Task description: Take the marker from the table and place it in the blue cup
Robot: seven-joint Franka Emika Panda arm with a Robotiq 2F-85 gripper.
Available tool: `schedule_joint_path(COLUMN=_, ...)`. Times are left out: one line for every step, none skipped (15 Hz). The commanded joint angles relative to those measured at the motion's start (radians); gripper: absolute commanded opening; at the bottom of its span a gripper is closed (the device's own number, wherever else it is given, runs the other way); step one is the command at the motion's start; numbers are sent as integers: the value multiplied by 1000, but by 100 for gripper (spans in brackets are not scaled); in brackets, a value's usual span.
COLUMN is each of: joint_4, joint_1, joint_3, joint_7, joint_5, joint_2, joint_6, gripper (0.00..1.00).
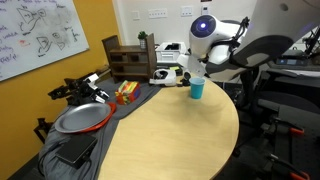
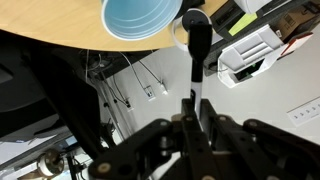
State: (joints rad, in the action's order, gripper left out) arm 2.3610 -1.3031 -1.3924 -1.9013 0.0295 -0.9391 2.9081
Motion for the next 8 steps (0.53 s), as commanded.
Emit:
schedule_joint_path(joint_4=19, joint_1=-18, joint_3=-29, joint_7=38, joint_5=-60, joint_2=-44, joint_6=-17, gripper=3)
schedule_joint_path(joint_4=22, joint_1=-18, joint_3=-30, joint_7=46, joint_5=-69, joint_2=-50, joint_6=-21, gripper=3)
schedule_joint_path(joint_4=23, joint_1=-15, joint_3=-28, joint_7=55, joint_5=-77, joint_2=-48, joint_6=-24, gripper=3)
schedule_joint_path(joint_4=24, joint_1=-12, joint_3=-25, joint_7=63, joint_5=-83, joint_2=-50, joint_6=-34, gripper=3)
schedule_joint_path(joint_4=24, joint_1=-12, joint_3=-25, joint_7=72, joint_5=-88, joint_2=-56, joint_6=-43, gripper=3)
schedule_joint_path(joint_4=23, joint_1=-9, joint_3=-23, joint_7=83, joint_5=-91, joint_2=-54, joint_6=-54, gripper=3)
schedule_joint_path(joint_4=22, joint_1=-8, joint_3=-22, joint_7=87, joint_5=-91, joint_2=-57, joint_6=-65, gripper=3)
schedule_joint_path(joint_4=19, joint_1=-6, joint_3=-21, joint_7=96, joint_5=-89, joint_2=-60, joint_6=-76, gripper=3)
